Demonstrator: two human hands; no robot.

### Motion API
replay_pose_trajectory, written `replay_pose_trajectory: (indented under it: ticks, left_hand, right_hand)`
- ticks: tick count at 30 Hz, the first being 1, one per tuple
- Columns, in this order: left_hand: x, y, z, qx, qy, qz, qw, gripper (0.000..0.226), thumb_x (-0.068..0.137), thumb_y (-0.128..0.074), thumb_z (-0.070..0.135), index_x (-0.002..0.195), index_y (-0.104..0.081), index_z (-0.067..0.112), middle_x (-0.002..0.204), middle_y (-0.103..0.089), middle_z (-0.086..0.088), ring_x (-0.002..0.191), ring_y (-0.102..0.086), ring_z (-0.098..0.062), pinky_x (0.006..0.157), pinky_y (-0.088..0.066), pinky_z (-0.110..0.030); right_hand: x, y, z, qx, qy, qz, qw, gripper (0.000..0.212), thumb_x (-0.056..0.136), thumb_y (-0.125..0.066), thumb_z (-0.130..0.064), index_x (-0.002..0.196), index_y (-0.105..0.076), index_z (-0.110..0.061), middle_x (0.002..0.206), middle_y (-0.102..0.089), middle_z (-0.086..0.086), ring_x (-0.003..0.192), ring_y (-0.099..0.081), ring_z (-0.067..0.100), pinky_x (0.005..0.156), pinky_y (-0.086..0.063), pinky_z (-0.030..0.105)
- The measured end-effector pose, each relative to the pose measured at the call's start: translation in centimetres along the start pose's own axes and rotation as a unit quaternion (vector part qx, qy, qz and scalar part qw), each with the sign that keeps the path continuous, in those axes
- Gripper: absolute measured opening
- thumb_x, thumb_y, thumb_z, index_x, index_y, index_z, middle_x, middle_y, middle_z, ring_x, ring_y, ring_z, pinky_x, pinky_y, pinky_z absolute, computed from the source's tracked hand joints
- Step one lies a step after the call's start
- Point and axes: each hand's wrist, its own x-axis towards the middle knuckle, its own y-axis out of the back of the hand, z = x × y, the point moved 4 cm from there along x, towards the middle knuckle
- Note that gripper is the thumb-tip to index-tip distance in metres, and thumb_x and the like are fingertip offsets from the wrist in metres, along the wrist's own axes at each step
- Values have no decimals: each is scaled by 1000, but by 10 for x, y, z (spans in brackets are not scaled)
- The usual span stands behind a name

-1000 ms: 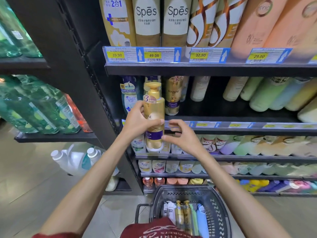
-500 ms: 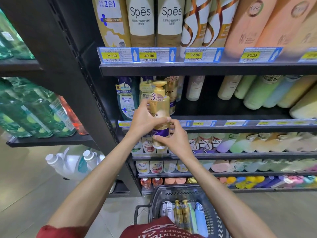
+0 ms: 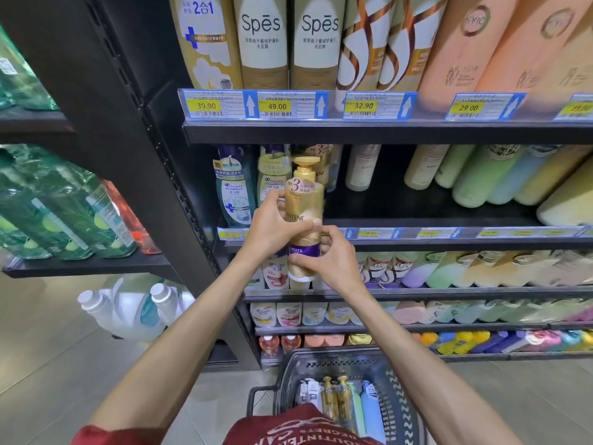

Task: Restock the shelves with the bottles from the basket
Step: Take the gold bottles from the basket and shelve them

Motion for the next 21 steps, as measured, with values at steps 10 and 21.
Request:
replay_pose_trajectory:
  ticks: [10, 21]
  left_hand:
    - [4, 9, -8, -88, -49, -91, 991, 38, 84, -83, 19, 117, -64, 22, 99, -77, 8, 93, -73, -7, 80, -57, -22]
    - [-18, 20, -69, 358, -174, 27, 917, 49, 94, -71, 33, 136, -57, 13, 127, -62, -3, 119, -53, -25, 104, -41, -39]
  right_hand:
    - [2, 16, 10, 119, -25, -42, 992, 71, 57, -97, -23, 117, -58, -17, 105, -75, 0, 94, -74, 13, 80, -60, 28]
    - [29, 49, 5, 260, -30, 46, 964, 57, 74, -84, -5, 122, -54, -6, 112, -74, 8, 105, -71, 20, 88, -58, 32]
